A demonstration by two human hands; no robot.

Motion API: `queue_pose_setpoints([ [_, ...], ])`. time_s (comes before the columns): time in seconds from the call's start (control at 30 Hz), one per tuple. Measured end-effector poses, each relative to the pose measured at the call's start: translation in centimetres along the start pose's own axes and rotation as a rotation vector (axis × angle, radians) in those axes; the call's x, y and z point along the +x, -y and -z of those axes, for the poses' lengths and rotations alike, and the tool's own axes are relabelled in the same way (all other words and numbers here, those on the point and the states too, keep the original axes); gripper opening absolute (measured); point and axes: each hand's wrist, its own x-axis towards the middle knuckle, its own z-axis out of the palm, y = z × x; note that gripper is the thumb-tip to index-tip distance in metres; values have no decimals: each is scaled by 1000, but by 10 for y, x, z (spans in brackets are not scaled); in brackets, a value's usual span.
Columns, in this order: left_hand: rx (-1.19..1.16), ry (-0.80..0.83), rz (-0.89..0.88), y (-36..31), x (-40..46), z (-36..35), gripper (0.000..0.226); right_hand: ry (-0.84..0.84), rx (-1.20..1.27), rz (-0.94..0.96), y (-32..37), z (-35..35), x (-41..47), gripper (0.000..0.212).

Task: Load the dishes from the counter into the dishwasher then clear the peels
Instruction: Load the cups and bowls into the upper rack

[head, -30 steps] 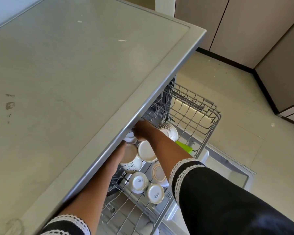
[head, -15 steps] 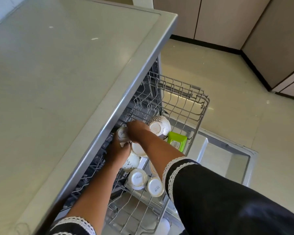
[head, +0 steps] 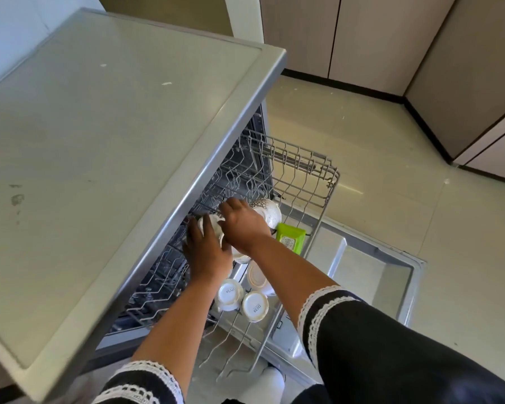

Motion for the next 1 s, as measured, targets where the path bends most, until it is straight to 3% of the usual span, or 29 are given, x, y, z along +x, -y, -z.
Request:
queue_pose_setpoints([
  [0.3,-46,-106,-281,-43,-62,53,66,-123,-289,63,23,80,-63,55],
  [0.57,214,-296,-359,-35,-122,117,69,-110,-473,57,65,140,-111,58],
  [0.7,233,-361,-265,-4,-146,166,69,-145,-471,144,120,160,-117,54],
  [1.0,192,-468,35,79,-181,271,66,-38,-533,447,274,163,-114,59],
])
